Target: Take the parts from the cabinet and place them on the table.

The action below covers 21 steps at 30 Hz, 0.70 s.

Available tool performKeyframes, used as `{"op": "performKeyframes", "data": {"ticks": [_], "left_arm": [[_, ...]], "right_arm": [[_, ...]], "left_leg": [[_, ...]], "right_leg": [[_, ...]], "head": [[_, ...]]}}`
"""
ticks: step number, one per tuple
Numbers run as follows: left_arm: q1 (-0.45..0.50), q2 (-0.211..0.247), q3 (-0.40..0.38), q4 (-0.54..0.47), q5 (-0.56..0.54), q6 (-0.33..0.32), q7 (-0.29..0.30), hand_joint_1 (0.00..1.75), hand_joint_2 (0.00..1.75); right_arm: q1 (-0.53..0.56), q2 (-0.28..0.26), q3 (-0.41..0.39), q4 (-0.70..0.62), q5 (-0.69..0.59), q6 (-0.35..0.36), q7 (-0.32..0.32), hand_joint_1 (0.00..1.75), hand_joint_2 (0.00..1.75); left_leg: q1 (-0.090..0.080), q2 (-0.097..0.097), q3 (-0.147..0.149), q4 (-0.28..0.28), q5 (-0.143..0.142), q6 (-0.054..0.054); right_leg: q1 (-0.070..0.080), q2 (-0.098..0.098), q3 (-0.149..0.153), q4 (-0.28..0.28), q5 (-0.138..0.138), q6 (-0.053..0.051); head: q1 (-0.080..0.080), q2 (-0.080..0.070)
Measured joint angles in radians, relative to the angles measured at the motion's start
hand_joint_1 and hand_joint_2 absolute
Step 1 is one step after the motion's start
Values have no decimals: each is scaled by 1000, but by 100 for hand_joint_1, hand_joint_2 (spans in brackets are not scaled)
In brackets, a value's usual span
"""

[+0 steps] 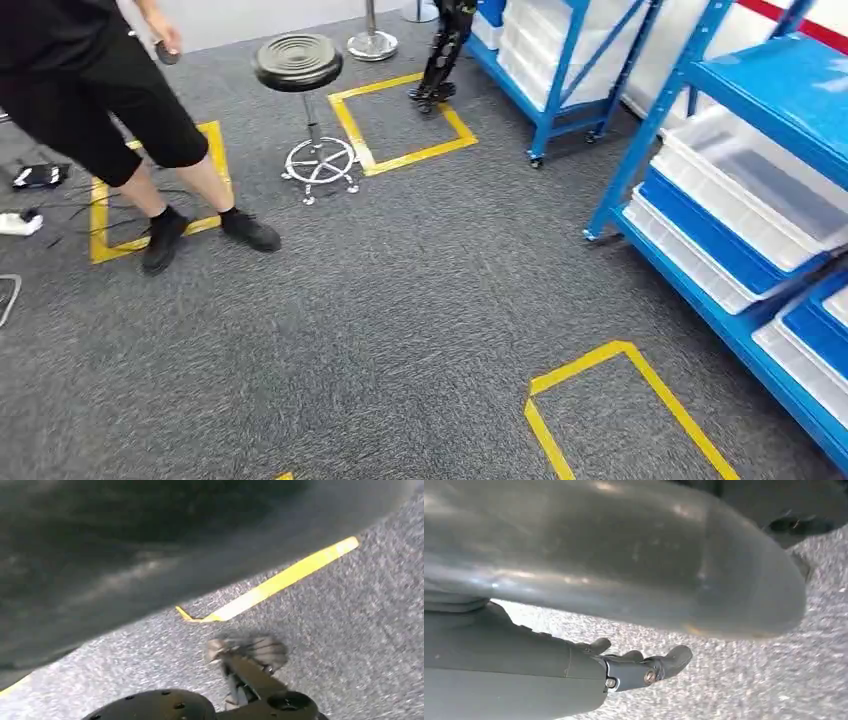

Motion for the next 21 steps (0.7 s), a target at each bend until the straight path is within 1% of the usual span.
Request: {"op": "performKeyframes", "data": {"ticks": [1, 2, 3, 4, 5, 6, 7, 8, 9, 10, 11, 12, 13, 14, 15, 16, 17, 18, 19, 20, 21], "left_arm": [[1, 2, 0, 0, 1, -1, 9, 0, 0], [3, 2, 0, 0, 1, -3, 20, 0, 0], [2, 3, 0, 0, 1, -3, 27, 0, 0], [2, 4, 0, 0, 0, -5, 32, 0, 0], [1, 4, 0, 0, -1, -5, 33, 0, 0], [1, 3, 0, 0, -3, -5, 33, 0, 0], [0, 4, 0, -1, -6, -3, 32, 0, 0], [0, 5, 0, -1, -10, 0, 30, 0, 0], [1, 5, 0, -1, -11, 0, 30, 0, 0], [3, 5, 0, -1, -16, 0, 30, 0, 0], [4, 5, 0, -1, -19, 0, 30, 0, 0], [3, 5, 0, -1, -21, 0, 30, 0, 0], [3, 5, 0, -1, -21, 0, 30, 0, 0], [2, 4, -1, -1, -22, 0, 30, 0, 0], [2, 3, -1, -1, -22, 0, 30, 0, 0], [2, 2, -1, -1, -22, 0, 30, 0, 0], [4, 3, -1, -1, -22, 1, 30, 0, 0], [6, 3, -1, -1, -22, 1, 29, 0, 0], [5, 3, -1, -1, -22, 2, 30, 0, 0], [2, 3, -1, -1, -22, 2, 30, 0, 0], [-2, 3, -2, -1, -22, 2, 30, 0, 0]], "right_arm": [[1, 0, 0, 0, 0, 0, 0, 0, 0], [-1, -2, 1, 0, 0, 0, 1, 0, 0], [-1, -3, 2, 0, 0, 0, 1, 0, 0], [2, -4, 2, 0, 0, -1, 5, 0, 0], [6, -4, 2, 0, -6, -5, 11, 0, 0], [9, -5, 2, 0, -15, -10, 15, 0, 0], [12, -8, 1, 0, -26, -16, 19, 0, 0], [11, -8, -3, 0, -40, -23, 21, 0, 0], [8, -10, -10, 0, -51, -29, 22, 0, 0], [6, -12, -20, 0, -61, -37, 23, 0, 0], [6, -16, -27, 0, -68, -42, 27, 0, 0], [6, -21, -35, 0, -73, -49, 32, 0, 0], [8, -27, -42, 0, -79, -54, 37, 0, 0], [11, -34, -50, 0, -85, -59, 45, 0, 0], [13, -43, -60, 0, -90, -65, 49, 0, 0], [12, -49, -71, 0, -97, -69, 55, 0, 0], [9, -50, -78, 0, -98, -72, 57, 0, 0], [6, -55, -85, 0, -99, -73, 58, 0, 0], [10, -57, -92, 0, -102, -75, 62, 0, 0], [12, -60, -97, 0, -105, -77, 64, 0, 0], [14, -63, -102, 0, -107, -79, 66, 0, 0]], "left_leg": [[6, -30, 28, -68, 34, -3], [4, -69, 35, -86, 17, -6], [3, -50, 34, -89, 22, 3], [-3, -44, 33, -89, 23, 9], [-8, -36, 32, -89, 24, 16], [-6, -24, 35, -97, 28, 24], [-3, -13, 37, -102, 33, 32], [-5, -5, 37, -104, 32, 43], [-8, 6, 37, -104, 32, 47], [-10, 25, 37, -104, 30, 49], [-12, 39, 36, -104, 29, 50], [-12, 51, 36, -104, 28, 51], [-12, 63, 36, -104, 27, 50], [-12, 74, 37, -104, 26, 49], [-11, 86, 38, -104, 25, 47], [-12, 97, 41, -104, 22, 42], [-23, 106, 43, -102, 15, 33], [-23, 118, 49, -103, 9, 25], [-23, 131, 57, -106, 8, 20], [-19, 145, 67, -113, 7, 14], [-19, 156, 76, -115, 1, 6]], "right_leg": [[0, 11, -2, 5, -3, 5], [8, 21, -9, 14, -7, 12], [7, 33, -15, 15, -6, 17], [3, 37, -19, 11, -4, 21], [-2, 44, -22, 7, 0, 27], [-2, 53, -32, 7, -2, 31], [-1, 12, -35, 25, -8, 32], [3, -41, -60, 69, -33, 30], [2, -59, -91, 127, -58, 26], [0, -70, -142, 224, -98, 21], [-1, -74, -179, 292, -118, 21], [-2, -76, -196, 321, -120, 26], [-2, -77, -189, 303, -108, 34], [-4, -81, -160, 244, -83, 44], [-4, -95, -108, 148, -50, 54], [-3, -140, -50, 48, -26, 58], [6, -185, -35, 18, -18, 53], [7, -171, -30, 17, -12, 45], [9, -155, -39, 18, -7, 36], [14, -143, -42, 17, -4, 29], [12, -129, -31, 11, -2, 22]], "head": [[0, 0], [-1, 0], [2, 0], [2, 0], [-1, 0], [0, 0], [2, 0], [7, 0], [9, 0], [8, 0], [8, 0], [9, 0], [9, 0], [10, 0], [9, 0], [10, 0], [13, 0], [11, 0], [8, 0], [9, 0], [9, 0]]}}
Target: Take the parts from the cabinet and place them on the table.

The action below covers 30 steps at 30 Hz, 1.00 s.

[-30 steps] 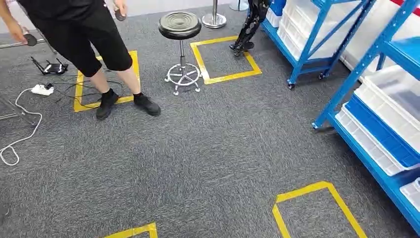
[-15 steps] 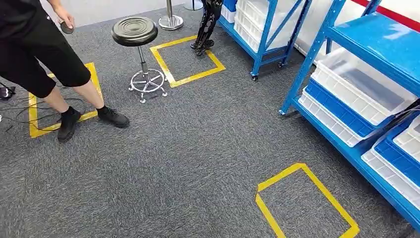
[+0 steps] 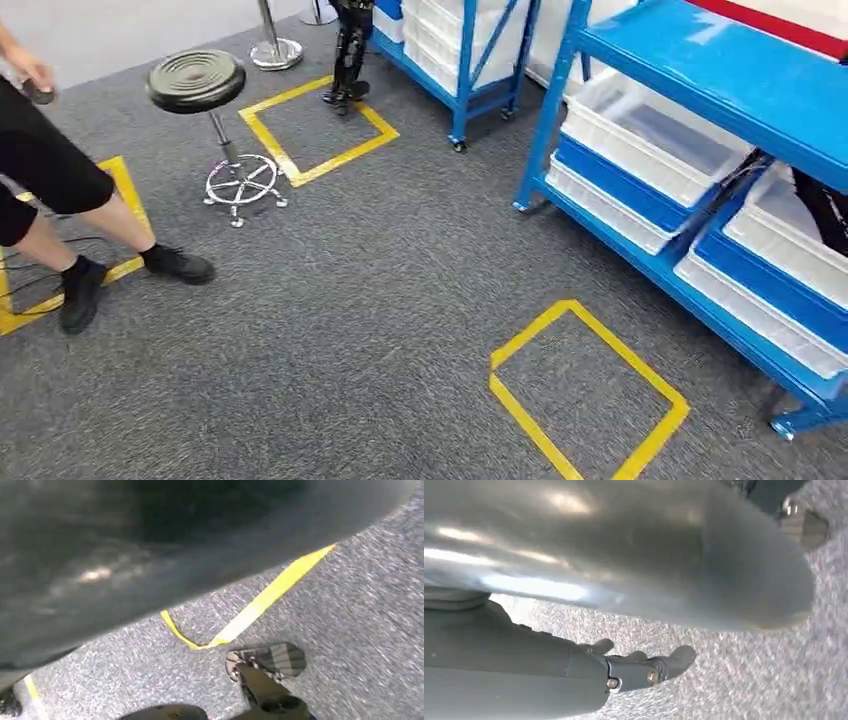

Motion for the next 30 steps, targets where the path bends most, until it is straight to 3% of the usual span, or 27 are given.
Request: {"op": "performKeyframes", "data": {"ticks": [1, 2, 3, 4, 5, 6, 7, 9, 10, 11, 12, 13, 15, 16, 17, 18, 19, 20, 22, 23, 25, 26, 27, 30], "left_arm": [[0, 0, 0, 0, 0, 0, 0, 0, 0], [1, 0, 0, 0, 0, 0, 0, 0, 0], [2, 0, 0, 0, 0, 0, 0, 0, 0], [4, -2, 0, 1, 0, 0, 0, 0, 0], [7, -2, 0, 1, 0, 0, 0, 0, 0], [9, -3, 0, 1, 0, 0, 0, 0, 0], [11, -3, 0, 1, -1, 0, 0, 0, 0], [11, -3, 0, 1, -1, 0, 0, 0, 0], [11, -3, 0, 1, -1, 0, 0, 0, 0], [11, -3, 0, 1, -1, 0, 0, 0, 0], [11, -3, 0, 1, -3, 0, 0, 0, 0], [12, -3, 0, 1, -4, 0, 1, 0, 0], [8, -5, -2, 1, -10, 0, 1, 0, 0], [7, -7, -3, 1, -10, 0, 0, 0, 0], [6, -8, -3, 1, -11, 0, 0, 0, 0], [6, -8, -3, 1, -13, 0, -2, 0, 0], [8, -9, -4, 1, -13, 0, -2, 0, 0], [9, -9, -5, 1, -13, 0, -2, 0, 0], [9, -11, -8, 1, -15, 0, -2, 0, 0], [9, -14, -9, 1, -16, 0, -2, 0, 0], [9, -18, -10, 1, -18, 0, -2, 0, 0], [9, -20, -11, 1, -18, 0, -2, 0, 0], [10, -19, -12, 0, -19, 1, -2, 0, 0], [10, -22, -14, 1, -19, 2, -2, 0, 0]], "right_arm": [[3, -2, -5, 0, -1, -2, 2, 0, 0], [3, -3, -11, 0, -3, -4, 4, 0, 0], [2, -3, -14, 0, -5, -4, 4, 0, 0], [1, -3, -17, 0, -5, -5, 4, 0, 0], [2, -3, -18, 0, -5, -4, 4, 0, 0], [3, -3, -18, 0, -5, -5, 4, 0, 0], [4, -4, -19, 0, -5, -5, 4, 0, 0], [5, -5, -20, 0, -7, -5, 4, 0, 0], [6, -4, -21, 0, -7, -5, 4, 0, 0], [6, -4, -22, 0, -7, -5, 4, 0, 0], [2, -4, -26, 0, -8, -5, 5, 0, 0], [2, -3, -28, 0, -8, -5, 6, 0, 0], [9, -2, -32, 0, -10, -4, 8, 0, 0], [12, -2, -34, 0, -10, -2, 8, 0, 0], [15, -1, -35, 0, -10, 0, 8, 0, 0], [13, 1, -35, 0, -10, 2, 8, 0, 0], [9, 5, -35, 0, -10, 5, 8, 0, 0], [6, 8, -35, 0, -8, 6, 7, 0, 0], [4, 11, -35, 0, -7, 8, 6, 0, 0], [6, 11, -35, 0, -6, 8, 6, 0, 0], [8, 12, -36, 0, -5, 9, 5, 0, 0], [7, 12, -36, 0, -2, 10, 3, 0, 0], [2, 18, -36, 0, -1, 11, 0, 0, 0], [0, 20, -36, 0, 1, 11, -3, 0, 0]], "left_leg": [[9, -45, 1, 17, -10, -7], [9, -95, -19, 66, -45, -6], [10, -118, -51, 135, -83, -5], [9, -133, -89, 212, -118, -6], [10, -142, -127, 282, -142, -7], [10, -144, -146, 309, -140, -7], [10, -146, -146, 292, -113, -6], [13, -152, -96, 164, -22, -4], [19, -185, -65, 80, 25, -5], [24, -222, -55, 48, 35, -6], [22, -228, -50, 22, 33, -3], [18, -220, -49, 17, 32, -2], [8, -200, -46, 17, 31, 15], [16, -187, -44, 8, 37, 24], [16, -178, -41, 4, 41, 29], [16, -172, -41, 3, 41, 36], [13, -155, -41, 3, 40, 40], [10, -137, -41, 3, 38, 42], [9, -113, -42, 3, 36, 43], [9, -101, -41, 3, 34, 42], [12, -79, -37, 3, 29, 37], [11, -69, -32, 3, 26, 30], [0, -60, -29, 5, 20, 23], [1, -25, -5, -3, 10, 6]], "right_leg": [[-18, 15, 12, -6, 4, -7], [-17, 25, 15, -7, 3, -11], [-17, 35, 15, -6, 4, -22], [-14, 49, 15, -6, 4, -23], [-11, 66, 16, -6, 3, -24], [-10, 81, 18, -6, 3, -24], [-10, 100, 21, -5, 2, -25], [-11, 131, 29, -4, 1, -24], [-12, 146, 29, -3, -1, -20], [-12, 150, 25, -3, -1, -20], [-4, 168, 18, 7, -8, -10], [-7, 172, 14, 6, -6, -6], [-13, 192, 2, -3, -2, 7], [-10, 200, 1, -2, -3, 12], [-9, 142, -4, 21, -12, 11], [-5, 100, -22, 52, -31, 8], [-7, 71, -64, 130, -69, 2], [-9, 60, -111, 216, -104, -2], [-13, 53, -160, 309, -126, 6], [-15, 51, -156, 297, -116, 15], [-20, 35, -80, 150, -55, 40], [-20, -7, -24, 52, -27, 48], [-16, -67, -3, 7, -18, 41], [-9, -28, -5, 10, -4, 15]], "head": [[-2, 0], [-9, 0], [-11, 0], [-11, 0], [-10, 0], [-11, 0], [-10, 0], [-11, 0], [-11, 0], [-13, 0], [-10, 0], [-10, 0], [-11, 0], [-11, 0], [-10, 0], [-3, 0], [2, 0], [0, 0], [1, 0], [0, 0], [1, 0], [2, 0], [10, 0], [2, 0]]}}
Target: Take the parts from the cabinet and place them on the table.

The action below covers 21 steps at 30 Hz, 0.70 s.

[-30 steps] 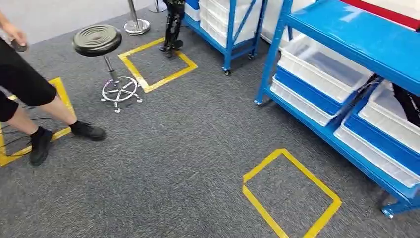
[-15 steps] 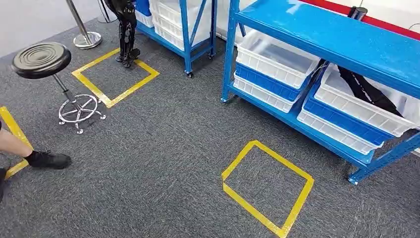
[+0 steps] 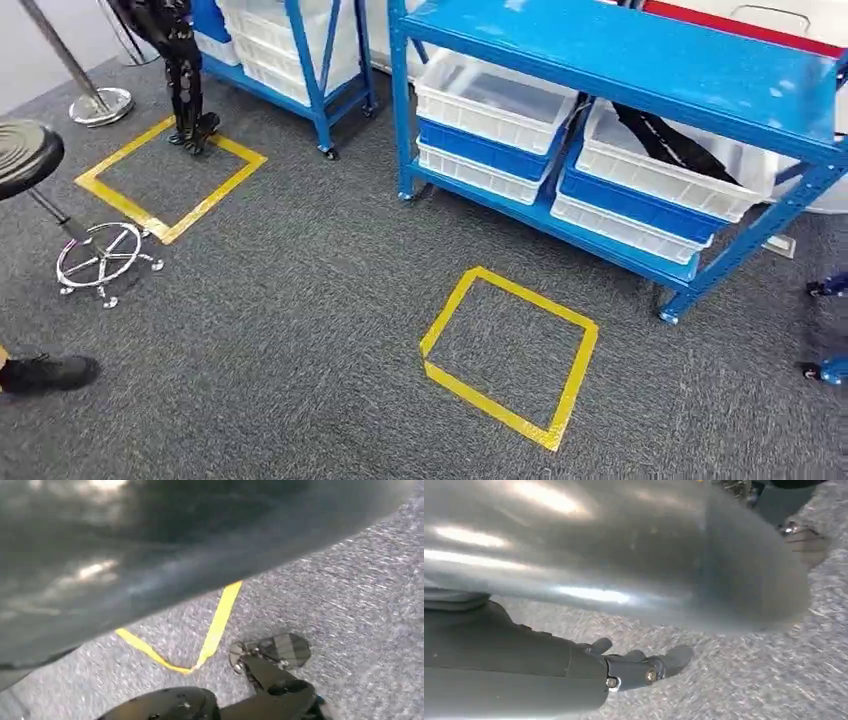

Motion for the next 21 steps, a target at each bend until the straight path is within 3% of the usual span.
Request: {"op": "performKeyframes", "data": {"ticks": [1, 2, 3, 4, 5, 6, 7, 8, 9, 10, 11, 12, 13, 16, 17, 18, 19, 21], "left_arm": [[-3, -1, -2, 0, 0, 1, 0, 0, 0], [-4, -2, -3, 0, 0, 1, 0, 0, 0], [-3, -2, -3, 0, 0, 2, 0, 0, 0], [-3, -2, -3, 0, 0, 2, 0, 0, 0], [-2, -2, -3, 0, -1, 2, 0, 0, 0], [0, -2, -3, 0, -1, 3, 1, 0, 0], [1, -2, -3, 0, -1, 3, 1, 0, 0], [3, -2, -3, 0, -1, 3, -1, 0, 0], [3, -2, -3, 0, -1, 4, -3, 0, 0], [3, -2, -4, 0, -2, 5, -4, 0, 0], [3, -1, -4, 0, -3, 5, -6, 0, 0], [4, -1, -4, 0, -4, 5, -8, 0, 0], [3, -1, -4, 0, -6, 5, -12, 0, 0], [1, -1, -5, 0, -9, 7, -23, 0, 0], [1, -2, -6, 0, -10, 8, -26, 0, 0], [1, -2, -6, 0, -10, 8, -30, 0, 0], [2, -1, -7, 0, -10, 9, -32, 0, 0], [3, -1, -7, 0, -9, 9, -37, 0, 0]], "right_arm": [[0, 0, 0, 0, 1, 0, -1, 0, 0], [1, 1, 0, 0, 2, 0, -2, 0, 0], [1, 1, 0, 0, 3, 0, -4, 0, 0], [1, 1, 0, 0, 4, 0, -4, 0, 0], [0, 2, 0, 0, 6, 0, -5, 0, 0], [0, 3, 0, 0, 6, 0, -8, 0, 0], [0, 3, 0, 0, 7, 0, -8, 0, 0], [2, 3, 0, 0, 7, 0, -9, 0, 0], [2, 3, 0, 0, 7, 0, -10, 0, 0], [2, 3, 0, 0, 7, 1, -10, 0, 0], [2, 5, 0, 0, 7, 2, -11, 0, 0], [2, 5, 0, 0, 7, 2, -13, 0, 0], [-1, 5, 0, 0, 7, 2, -15, 0, 0], [7, 6, 0, 0, 7, 2, -17, 0, 0], [8, 4, 0, 0, 8, 2, -17, 0, 0], [8, 5, 0, 0, 8, 2, -18, 0, 0], [6, 6, 0, 0, 11, 1, -22, 0, 0], [2, 7, 0, 0, 23, -2, -32, 0, 0]], "left_leg": [[1, 13, 10, -4, -5, -8], [9, -10, 12, 5, -13, -18], [10, -62, 5, 33, -33, -18], [11, -95, -25, 98, -75, -16], [11, -110, -61, 171, -111, -16], [11, -118, -103, 251, -142, -17], [11, -120, -125, 288, -148, -17], [11, -120, -135, 289, -127, -16], [12, -121, -122, 243, -85, -15], [14, -124, -90, 162, -31, -14], [19, -144, -56, 79, 15, -15], [26, -199, -38, 30, 22, -17], [24, -201, -37, 17, 18, -17], [11, -174, -37, 15, 22, 0], [20, -160, -34, 3, 30, 12], [18, -153, -31, -3, 32, 20], [17, -142, -31, -4, 33, 28], [12, -120, -33, -4, 31, 29]], "right_leg": [[0, 15, 2, -4, 0, -7], [-20, 30, 20, -11, 3, -17], [-17, 40, 22, -11, 2, -20], [-16, 48, 22, -11, 4, -32], [-14, 60, 23, -11, 4, -37], [-11, 78, 23, -10, 3, -38], [-9, 91, 23, -10, 3, -38], [-8, 111, 26, -10, 2, -38], [-8, 127, 29, -8, 2, -38], [-10, 142, 33, -8, 1, -37], [-11, 155, 34, -7, -1, -34], [-9, 164, 30, -5, -3, -30], [-1, 177, 23, 1, -5, -23], [-13, 200, 5, -14, 5, -3], [-7, 197, 7, -8, 2, 4], [-4, 138, -7, 20, -15, 1], [-4, 105, -39, 80, -49, -7], [-6, 84, -117, 238, -115, -14]], "head": [[-1, 0], [-2, 0], [-8, 0], [-12, 0], [-12, 0], [-12, 0], [-12, 0], [-11, 0], [-12, 0], [-12, 0], [-12, 0], [-13, 0], [-12, 0], [-12, 0], [-14, 0], [-8, 0], [-2, 0], [-3, 0]]}}
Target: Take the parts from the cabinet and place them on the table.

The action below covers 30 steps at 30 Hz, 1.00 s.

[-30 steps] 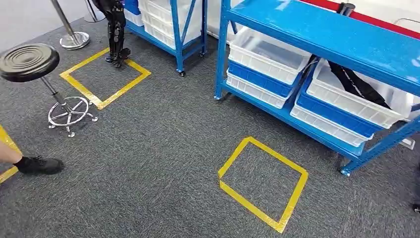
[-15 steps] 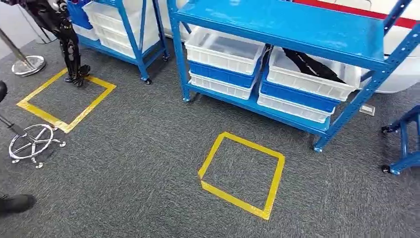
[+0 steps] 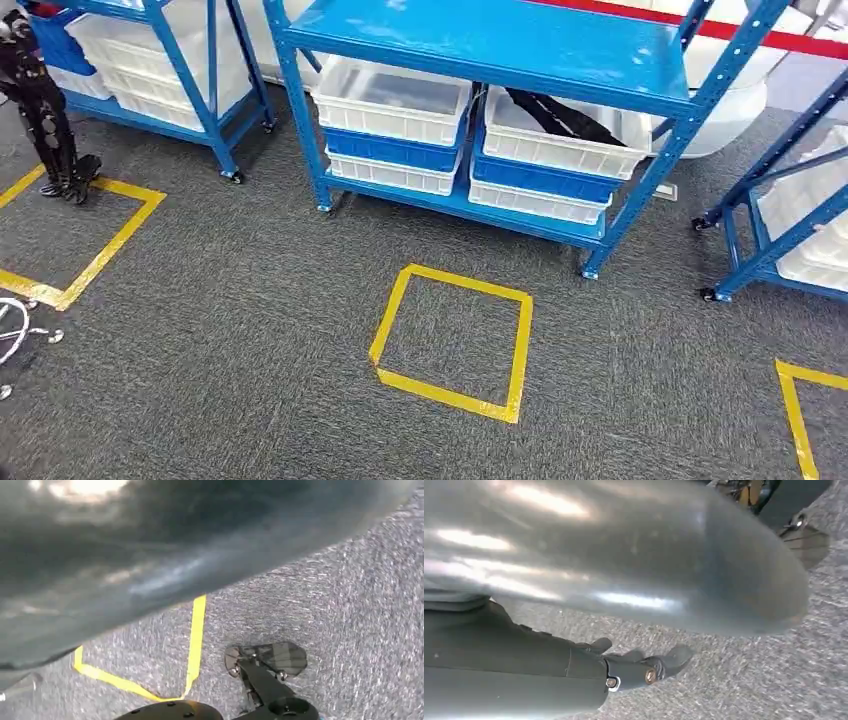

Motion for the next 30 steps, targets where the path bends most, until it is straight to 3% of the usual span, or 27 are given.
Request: {"op": "performKeyframes", "data": {"ticks": [1, 2, 3, 5, 6, 8, 9, 10, 11, 16, 20, 24, 30], "left_arm": [[0, 0, 0, 0, 0, 0, -2, 0, 0], [0, 0, 0, 0, 0, 0, -2, 0, 0], [0, 0, 0, 0, 0, -2, -3, 0, 0], [-1, 0, -1, 0, 0, -8, -3, 0, 0], [-1, 1, -1, 0, 0, -11, -4, 0, 0], [-1, 1, -1, 0, 0, -11, -4, 0, 0], [-1, 2, -1, 0, 0, -11, -5, 0, 0], [0, 4, -1, 0, 0, -10, -8, 0, 0], [0, 4, -1, 0, 0, -7, -11, 0, 0], [0, 4, -2, 0, 0, 0, -20, 0, 0], [0, 4, -2, 0, 0, 1, -20, 0, 0], [0, 5, -2, 0, 0, 1, -23, 0, 0], [0, 5, -3, 0, -2, 4, -43, 0, 0]], "right_arm": [[0, 0, 0, 0, 5, -2, -2, 0, 0], [2, -1, 0, 0, 9, -2, -3, 0, 0], [4, -1, 0, 0, 11, -2, -5, 0, 0], [4, -2, 0, 0, 14, -2, -8, 0, 0], [3, -2, 0, 0, 17, -2, -10, 0, 0], [0, -1, 0, 0, 18, -2, -12, 0, 0], [1, 2, 0, 0, 19, -2, -12, 0, 0], [1, 3, 0, 0, 20, -2, -12, 0, 0], [1, 2, 0, 0, 20, -2, -12, 0, 0], [1, 3, 0, 0, 29, -2, -13, 0, 0], [1, 3, 0, 0, 29, -2, -13, 0, 0], [1, 3, 1, 0, 32, -2, -13, 0, 0], [1, 3, 4, 0, 43, -2, -19, 0, 0]], "left_leg": [[-1, 7, -1, 0, 0, 0], [-1, 14, 0, 0, 0, 0], [0, 17, 0, 1, -1, -1], [3, 18, 2, 1, -2, -5], [-1, 19, 3, 1, -3, -12], [-8, 20, 6, 2, -7, -28], [-9, 20, 7, 6, -11, -24], [-9, 19, 9, 2, -4, 4], [-9, 19, 10, -1, -5, 5], [-7, 22, 19, -15, 0, -4], [-6, 22, 20, -19, 2, -32], [-7, 22, 20, -19, 1, -37], [-15, 22, 19, -15, -1, -35]], "right_leg": [[-2, -3, -25, 53, -13, 5], [-4, -4, -25, 53, -7, 13], [-6, -5, 3, 3, 16, 25], [-11, -14, 101, -172, 74, 45], [-12, -28, 142, -249, 87, 44], [-4, -24, 148, -250, 104, 21], [-11, -23, 151, -254, 111, 21], [-9, -23, 151, -253, 111, 22], [-7, -22, 151, -253, 111, 22], [-4, -19, 151, -252, 109, 17], [-2, -19, 149, -252, 108, 10], [-3, -19, 150, -252, 108, 10], [-9, -19, 151, -254, 109, 12]], "head": [[0, 0], [0, 0], [1, 0], [1, 0], [2, 0], [-2, 0], [0, 0], [-2, 0], [-2, 0], [-2, 0], [-2, 0], [-1, 0], [-1, 0]]}}
